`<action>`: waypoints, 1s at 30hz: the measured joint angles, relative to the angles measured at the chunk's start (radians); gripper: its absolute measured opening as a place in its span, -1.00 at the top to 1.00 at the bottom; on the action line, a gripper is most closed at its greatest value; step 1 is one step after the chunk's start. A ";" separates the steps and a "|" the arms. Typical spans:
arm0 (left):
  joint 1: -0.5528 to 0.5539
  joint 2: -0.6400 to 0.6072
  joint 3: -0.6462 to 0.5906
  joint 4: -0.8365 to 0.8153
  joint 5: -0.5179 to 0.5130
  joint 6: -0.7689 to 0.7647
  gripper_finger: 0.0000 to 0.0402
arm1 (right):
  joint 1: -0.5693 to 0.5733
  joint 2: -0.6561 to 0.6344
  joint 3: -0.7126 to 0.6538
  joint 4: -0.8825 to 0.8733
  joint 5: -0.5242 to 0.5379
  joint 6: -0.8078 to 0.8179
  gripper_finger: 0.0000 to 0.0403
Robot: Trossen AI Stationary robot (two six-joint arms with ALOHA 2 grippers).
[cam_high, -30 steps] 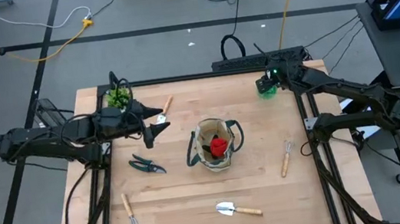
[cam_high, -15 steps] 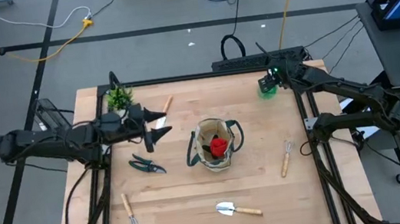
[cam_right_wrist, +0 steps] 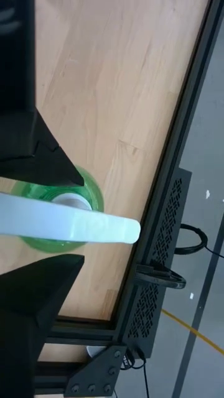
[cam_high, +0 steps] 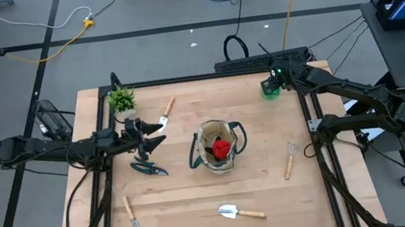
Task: Pick & Place Garden tools in Gardening bag
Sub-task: Put the green spray bottle into the light brown gardening bag
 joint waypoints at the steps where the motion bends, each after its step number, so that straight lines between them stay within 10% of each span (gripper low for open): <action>1: 0.000 0.000 -0.012 0.016 0.000 -0.007 -0.53 | 0.000 0.000 0.000 0.000 0.000 0.000 0.18; 13: 0.000 0.000 -0.033 0.023 -0.001 0.040 -0.53 | 0.000 0.000 0.000 0.002 0.003 -0.002 0.64; 30: 0.000 0.001 -0.033 -0.006 -0.001 -0.016 -0.53 | 0.001 0.000 0.001 0.032 0.023 -0.010 0.77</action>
